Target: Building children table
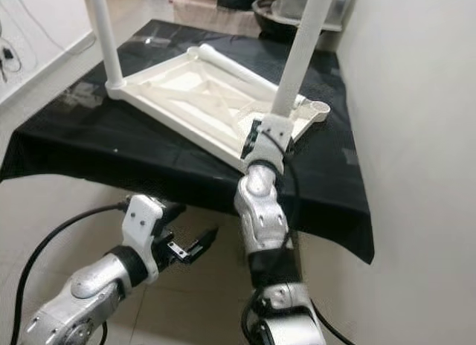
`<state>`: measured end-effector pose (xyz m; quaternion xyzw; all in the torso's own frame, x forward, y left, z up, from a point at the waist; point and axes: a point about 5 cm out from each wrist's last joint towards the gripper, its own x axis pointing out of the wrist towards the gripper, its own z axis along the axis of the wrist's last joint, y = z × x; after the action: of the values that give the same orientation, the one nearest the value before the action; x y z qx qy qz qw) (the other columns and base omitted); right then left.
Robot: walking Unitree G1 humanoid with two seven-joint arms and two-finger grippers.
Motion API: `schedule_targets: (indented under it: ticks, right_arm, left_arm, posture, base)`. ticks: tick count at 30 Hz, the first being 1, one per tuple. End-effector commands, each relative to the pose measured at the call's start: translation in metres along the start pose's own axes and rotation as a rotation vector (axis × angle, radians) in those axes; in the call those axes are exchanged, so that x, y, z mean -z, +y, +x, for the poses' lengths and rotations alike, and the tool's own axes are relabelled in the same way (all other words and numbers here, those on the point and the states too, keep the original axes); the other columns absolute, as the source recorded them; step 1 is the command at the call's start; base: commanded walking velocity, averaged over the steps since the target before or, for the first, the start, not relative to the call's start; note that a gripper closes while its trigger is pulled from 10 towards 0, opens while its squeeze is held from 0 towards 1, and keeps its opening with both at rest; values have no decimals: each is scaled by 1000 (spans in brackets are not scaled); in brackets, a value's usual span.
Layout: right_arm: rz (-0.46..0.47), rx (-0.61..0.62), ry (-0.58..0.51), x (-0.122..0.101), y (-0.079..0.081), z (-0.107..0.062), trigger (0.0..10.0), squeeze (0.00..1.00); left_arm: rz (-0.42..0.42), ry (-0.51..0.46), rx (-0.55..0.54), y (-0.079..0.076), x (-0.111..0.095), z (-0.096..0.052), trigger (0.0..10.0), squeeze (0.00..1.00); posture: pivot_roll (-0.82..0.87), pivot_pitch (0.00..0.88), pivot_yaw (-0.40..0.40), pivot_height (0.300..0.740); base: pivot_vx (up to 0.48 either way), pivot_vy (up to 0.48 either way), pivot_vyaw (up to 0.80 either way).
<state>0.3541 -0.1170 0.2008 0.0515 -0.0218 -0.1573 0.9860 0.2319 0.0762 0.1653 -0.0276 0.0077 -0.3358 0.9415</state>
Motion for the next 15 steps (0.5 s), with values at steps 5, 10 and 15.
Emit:
schedule_targets:
  ticks: [5, 10, 15]
  right_arm:
    - [-82, -141, 70, 25, -20, -25, 10000, 0]
    - [-114, -181, 120, 44, -37, -47, 10000, 0]
    - [-177, -307, 95, 68, -52, -85, 10000, 0]
  left_arm:
    - [14, 16, 8, 4, 8, 6, 10000, 0]
    - [-7, 41, -1, 5, 16, 3, 10000, 0]
    - [53, 148, 13, -1, 40, -12, 10000, 0]
  posture:
    - [126, 29, -85, 740]
    - [113, 2, -68, 740]
    - [125, 0, -55, 740]
  base:
    - [0, 0, 0]
    - [0, 0, 0]
    - [0, 0, 0]
